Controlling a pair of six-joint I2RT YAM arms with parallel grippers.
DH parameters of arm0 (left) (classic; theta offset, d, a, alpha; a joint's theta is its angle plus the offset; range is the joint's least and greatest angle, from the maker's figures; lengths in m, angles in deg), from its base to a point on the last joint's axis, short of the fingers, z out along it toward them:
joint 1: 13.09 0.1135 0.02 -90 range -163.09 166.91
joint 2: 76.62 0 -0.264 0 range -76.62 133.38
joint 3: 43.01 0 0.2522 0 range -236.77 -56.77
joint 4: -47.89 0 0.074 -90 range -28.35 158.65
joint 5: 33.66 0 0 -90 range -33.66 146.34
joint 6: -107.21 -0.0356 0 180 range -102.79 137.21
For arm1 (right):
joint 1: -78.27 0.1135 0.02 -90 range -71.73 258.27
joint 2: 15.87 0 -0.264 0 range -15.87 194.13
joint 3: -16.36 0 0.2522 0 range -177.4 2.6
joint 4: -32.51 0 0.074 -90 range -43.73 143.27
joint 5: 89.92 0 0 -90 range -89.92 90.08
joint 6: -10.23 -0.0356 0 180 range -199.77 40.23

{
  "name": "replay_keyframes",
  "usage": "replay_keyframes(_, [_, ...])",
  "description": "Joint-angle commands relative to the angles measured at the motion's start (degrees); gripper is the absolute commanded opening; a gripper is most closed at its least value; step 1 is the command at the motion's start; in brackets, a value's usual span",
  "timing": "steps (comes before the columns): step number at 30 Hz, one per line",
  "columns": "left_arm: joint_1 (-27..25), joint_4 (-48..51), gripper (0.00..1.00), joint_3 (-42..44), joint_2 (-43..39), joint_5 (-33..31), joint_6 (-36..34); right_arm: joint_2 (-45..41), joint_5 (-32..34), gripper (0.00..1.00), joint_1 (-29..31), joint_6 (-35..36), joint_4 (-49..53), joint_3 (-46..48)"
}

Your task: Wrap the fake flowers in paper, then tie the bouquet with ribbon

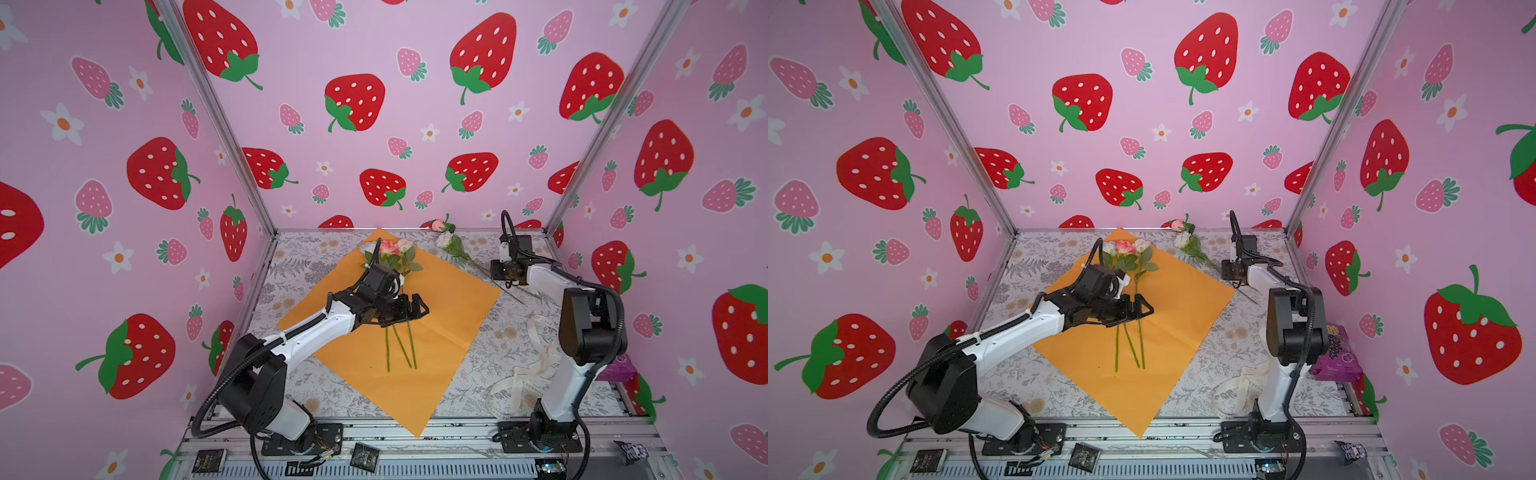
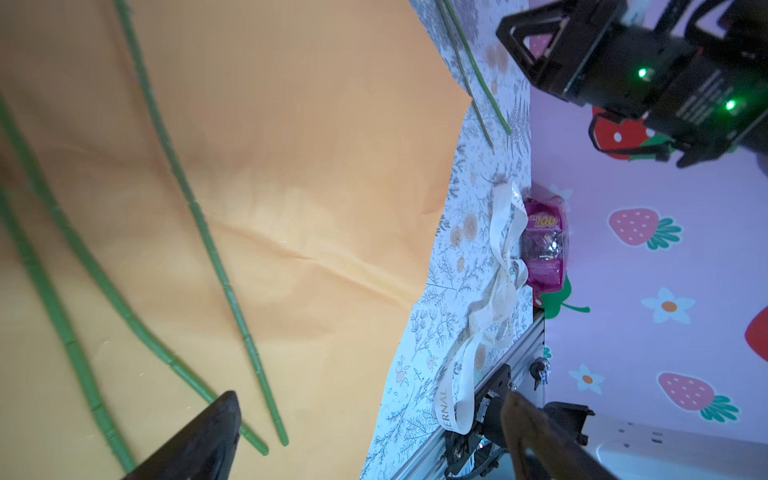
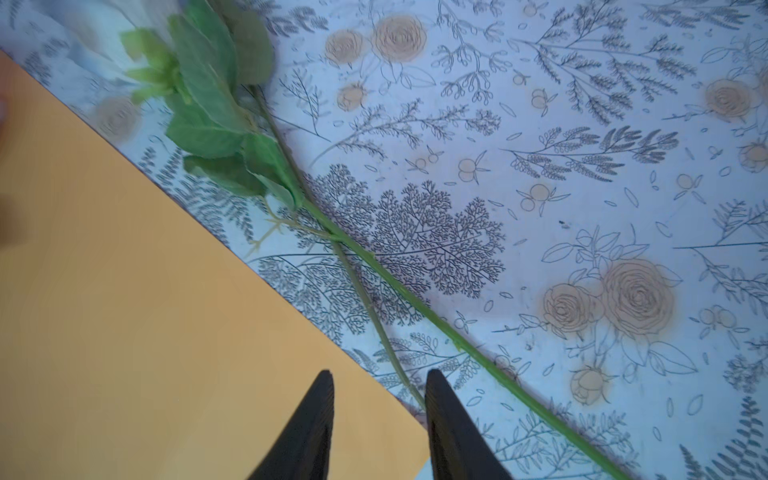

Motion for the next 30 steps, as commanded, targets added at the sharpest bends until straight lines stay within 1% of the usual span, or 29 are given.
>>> replay_keyframes(1, [-1.5, 1.3, 1.0, -5.2, 3.9, 1.3, -1.3, 3.2, -1.5, 0.39, 0.0, 13.0, 5.0, -3.5])
replay_keyframes(6, [-2.0, 2.9, 1.0, -8.2, 7.0, 1.3, -2.2, 9.0, -5.9, 0.39, -0.3, 15.3, 8.9, -8.9])
replay_keyframes(10, [-2.0, 3.9, 1.0, -9.8, 8.6, 1.4, -2.2, 12.9, -4.3, 0.38, -0.3, 15.1, 10.4, -13.3])
replay_keyframes(12, [-2.0, 3.9, 1.0, -10.1, 9.0, 1.4, -2.1, 14.6, -5.1, 0.37, -0.3, 16.0, 11.7, -15.0])
replay_keyframes(13, [-2.0, 4.0, 1.0, -10.1, 9.1, 1.4, -2.1, 15.5, -5.5, 0.34, -0.3, 16.3, 12.7, -15.9])
replay_keyframes(14, [-1.9, 4.1, 1.0, -10.0, 9.0, 1.4, -2.1, 16.4, -6.1, 0.32, -0.3, 16.5, 13.8, -17.1])
replay_keyframes(18, [-1.9, 4.3, 1.0, -9.3, 8.9, 0.7, -1.9, 19.0, -7.5, 0.31, -0.3, 16.9, 16.7, -19.4])
replay_keyframes(19, [-1.9, 4.3, 1.0, -9.2, 8.8, 0.5, -1.9, 19.3, -7.4, 0.27, -0.3, 16.7, 16.8, -19.5])
replay_keyframes(21, [-1.9, 4.3, 1.0, -8.9, 8.6, 0.1, -1.8, 19.7, -6.7, 0.24, -0.2, 16.7, 17.3, -19.5])
replay_keyframes(23, [-1.9, 4.2, 1.0, -8.8, 8.4, -0.2, -1.8, 19.7, -4.6, 0.14, -0.2, 16.4, 17.4, -19.5])
replay_keyframes(24, [-1.9, 4.3, 1.0, -8.9, 8.3, -0.2, -1.7, 19.4, -3.8, 0.12, -0.2, 16.1, 17.5, -19.5])
replay_keyframes(26, [-1.8, 4.3, 1.0, -8.8, 8.0, -0.2, -1.8, 18.0, -2.7, 0.05, -0.3, 15.3, 17.6, -19.3])
replay_keyframes(28, [-1.8, 4.4, 1.0, -8.7, 7.7, -0.4, -1.9, 15.8, -3.3, 0.01, -0.3, 14.5, 17.6, -18.9])
replay_keyframes(30, [-1.7, 4.5, 1.0, -8.4, 7.1, -0.5, -1.9, 12.0, -6.6, 0.0, -0.2, 13.4, 17.6, -17.9])
